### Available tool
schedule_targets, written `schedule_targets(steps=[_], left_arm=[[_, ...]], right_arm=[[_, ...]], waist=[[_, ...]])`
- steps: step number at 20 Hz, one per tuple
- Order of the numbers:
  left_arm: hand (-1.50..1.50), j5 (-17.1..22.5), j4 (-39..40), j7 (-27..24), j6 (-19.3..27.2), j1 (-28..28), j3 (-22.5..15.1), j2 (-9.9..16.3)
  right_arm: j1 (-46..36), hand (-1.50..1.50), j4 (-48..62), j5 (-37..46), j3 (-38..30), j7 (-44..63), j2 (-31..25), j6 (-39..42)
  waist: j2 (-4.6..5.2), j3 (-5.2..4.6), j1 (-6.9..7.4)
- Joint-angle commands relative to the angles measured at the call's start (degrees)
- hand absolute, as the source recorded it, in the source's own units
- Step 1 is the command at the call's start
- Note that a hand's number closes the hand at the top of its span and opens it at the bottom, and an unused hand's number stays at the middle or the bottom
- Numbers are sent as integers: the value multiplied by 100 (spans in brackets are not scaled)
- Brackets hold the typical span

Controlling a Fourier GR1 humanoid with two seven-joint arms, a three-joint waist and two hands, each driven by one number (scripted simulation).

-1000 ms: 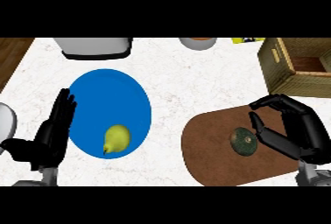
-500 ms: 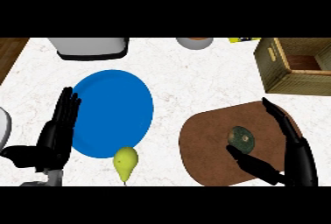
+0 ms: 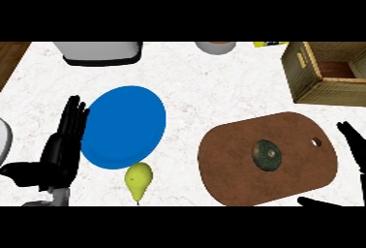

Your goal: Pick the squash from the cutting board and place it in the basket

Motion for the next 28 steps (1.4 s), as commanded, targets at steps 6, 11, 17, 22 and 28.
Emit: schedule_targets(steps=[6, 11, 17, 22, 28], left_arm=[[0, -270, -16, 14, 96, -173, -367, -290], [0, -223, -101, 303, 12, -241, -267, -218], [0, 60, 196, 48, -313, -287, 180, -94], [0, -213, 38, -36, -204, -30, -8, -239], [0, -308, 183, 240, -186, -454, 114, -390]], right_arm=[[-1040, -150, -1753, -772, 645, 3160, -60, 2508], [-1980, -150, -1293, -1093, 334, 3890, 139, 3214], [-2051, -150, -975, -724, 706, 4201, 383, 3282], [-1840, -150, -488, -497, 624, 3676, 663, 2986], [-1160, -150, -570, 237, 972, 2914, 1038, 2630]], waist=[[61, 41, 316], [54, 59, 289], [57, 55, 254], [57, 66, 249], [55, 73, 212]])
